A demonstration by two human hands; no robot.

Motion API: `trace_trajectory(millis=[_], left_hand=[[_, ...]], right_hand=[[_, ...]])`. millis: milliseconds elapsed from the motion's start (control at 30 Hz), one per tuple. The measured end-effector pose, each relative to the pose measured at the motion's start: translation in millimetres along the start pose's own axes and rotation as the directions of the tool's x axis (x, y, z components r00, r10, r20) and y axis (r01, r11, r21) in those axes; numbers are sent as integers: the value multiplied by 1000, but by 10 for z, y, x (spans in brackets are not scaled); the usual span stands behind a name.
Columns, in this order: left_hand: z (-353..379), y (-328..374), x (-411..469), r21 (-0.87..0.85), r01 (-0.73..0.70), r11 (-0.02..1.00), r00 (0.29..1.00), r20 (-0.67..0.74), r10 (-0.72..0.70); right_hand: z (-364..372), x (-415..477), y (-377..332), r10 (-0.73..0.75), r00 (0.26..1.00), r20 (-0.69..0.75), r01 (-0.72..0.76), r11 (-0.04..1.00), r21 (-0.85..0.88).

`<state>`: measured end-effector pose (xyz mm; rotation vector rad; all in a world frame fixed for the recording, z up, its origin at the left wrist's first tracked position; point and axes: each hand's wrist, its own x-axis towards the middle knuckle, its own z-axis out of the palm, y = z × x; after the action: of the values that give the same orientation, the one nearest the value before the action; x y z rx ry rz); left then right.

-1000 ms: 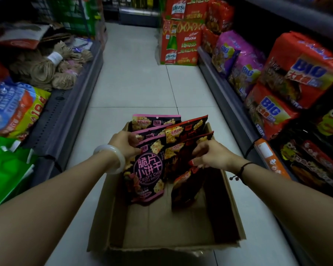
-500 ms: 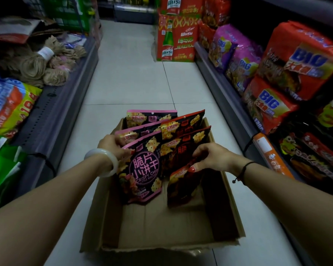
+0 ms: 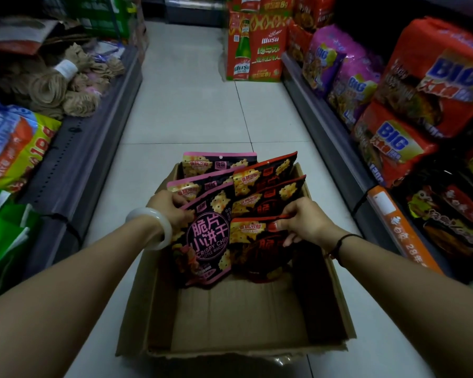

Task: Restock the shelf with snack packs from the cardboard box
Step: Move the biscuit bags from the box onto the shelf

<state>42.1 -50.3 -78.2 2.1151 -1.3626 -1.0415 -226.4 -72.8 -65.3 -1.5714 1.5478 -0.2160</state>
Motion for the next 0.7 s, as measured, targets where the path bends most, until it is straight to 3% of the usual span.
trace_trajectory(millis=[167,367,700], left_hand=[[20,3,17,20,3,1000,1000,-13,-3],[-67,-9,-28,-87,52,995,998,51,-47],[-201,143,-5,-86,100,991,981,174,-84]], right_hand=[[-54,43,5,33,994,100,-37,998,47],[-53,60,19,49,998,41,-51,997,56],[-209,138,-138,62,995,78,-63,998,9]])
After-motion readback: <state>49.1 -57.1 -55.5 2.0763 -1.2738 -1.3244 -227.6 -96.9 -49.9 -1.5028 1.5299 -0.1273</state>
